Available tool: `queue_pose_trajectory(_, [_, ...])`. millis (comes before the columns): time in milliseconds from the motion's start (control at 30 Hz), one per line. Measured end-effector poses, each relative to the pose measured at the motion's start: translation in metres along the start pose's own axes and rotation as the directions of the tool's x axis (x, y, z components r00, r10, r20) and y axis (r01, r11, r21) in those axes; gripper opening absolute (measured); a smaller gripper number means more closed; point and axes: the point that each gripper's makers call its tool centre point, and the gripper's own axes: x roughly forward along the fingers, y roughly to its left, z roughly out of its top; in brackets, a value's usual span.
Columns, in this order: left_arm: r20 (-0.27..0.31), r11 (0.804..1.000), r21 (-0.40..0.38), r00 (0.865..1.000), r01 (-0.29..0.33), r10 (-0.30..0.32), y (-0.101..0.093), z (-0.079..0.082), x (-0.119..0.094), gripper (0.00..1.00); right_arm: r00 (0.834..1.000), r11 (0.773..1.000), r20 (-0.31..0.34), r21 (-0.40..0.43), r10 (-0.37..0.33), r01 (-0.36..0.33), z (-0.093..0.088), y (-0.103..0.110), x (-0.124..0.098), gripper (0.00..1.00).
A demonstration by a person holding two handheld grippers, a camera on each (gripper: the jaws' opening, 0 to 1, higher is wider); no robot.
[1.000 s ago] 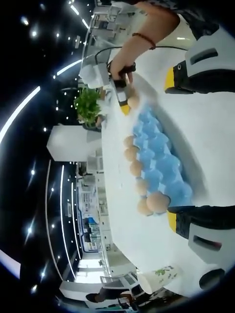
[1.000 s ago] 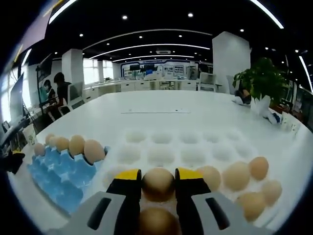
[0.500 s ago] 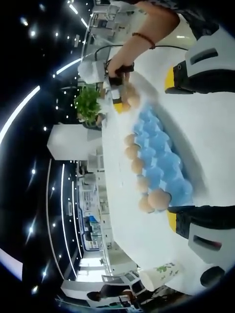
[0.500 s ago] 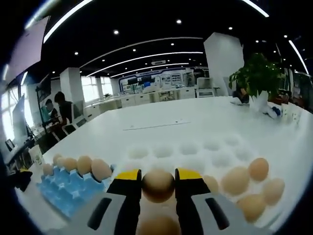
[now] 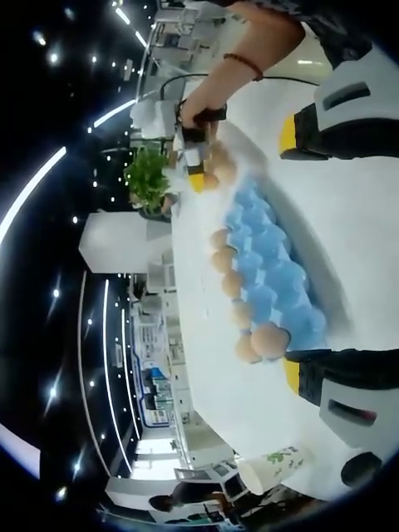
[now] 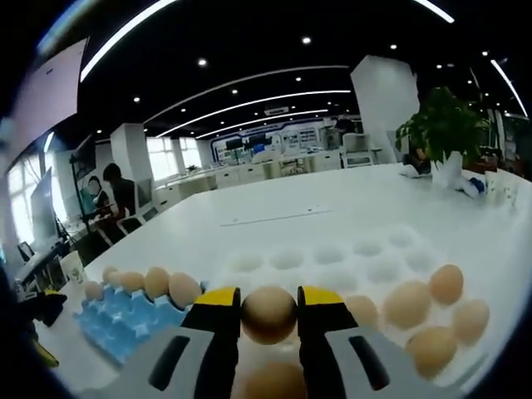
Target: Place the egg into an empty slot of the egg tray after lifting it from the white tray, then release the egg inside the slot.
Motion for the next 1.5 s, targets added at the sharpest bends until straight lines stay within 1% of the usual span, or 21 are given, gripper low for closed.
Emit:
queue_pose_trajectory(500, [0.002, 1.0, 0.0, 1.0, -0.004, 0.004, -0.001, 0.0, -0.003, 0.95, 1.0, 1.0, -0.004, -0.013, 0.001, -0.001, -0.001, 0.002, -0.002, 0.27])
queue_pose_trajectory(900, [0.009, 1.0, 0.0, 1.0, -0.004, 0.004, -0.001, 0.0, -0.005, 0.96, 1.0, 0.999, -0.004, -0.032, 0.022, -0.022, 0.003, 0.012, -0.002, 0.27])
queue_pose_trajectory(1133, [0.013, 1.0, 0.001, 1.0, -0.006, 0.006, 0.001, 0.002, -0.007, 0.96, 0.998, 0.997, -0.015, -0.042, 0.061, -0.061, 0.001, 0.027, 0.001, 0.27])
queue_pose_trajectory(1367, [0.015, 1.0, 0.001, 1.0, -0.009, 0.009, 0.001, 0.001, -0.01, 0.96, 0.992, 0.991, -0.039, -0.058, 0.118, -0.12, -0.007, 0.052, 0.003, 0.27])
queue_pose_trajectory(1500, [0.018, 1.0, -0.001, 1.0, -0.015, 0.015, 0.003, 0.002, -0.012, 0.96, 0.991, 0.988, -0.037, -0.078, 0.129, -0.131, -0.005, 0.061, 0.002, 0.27])
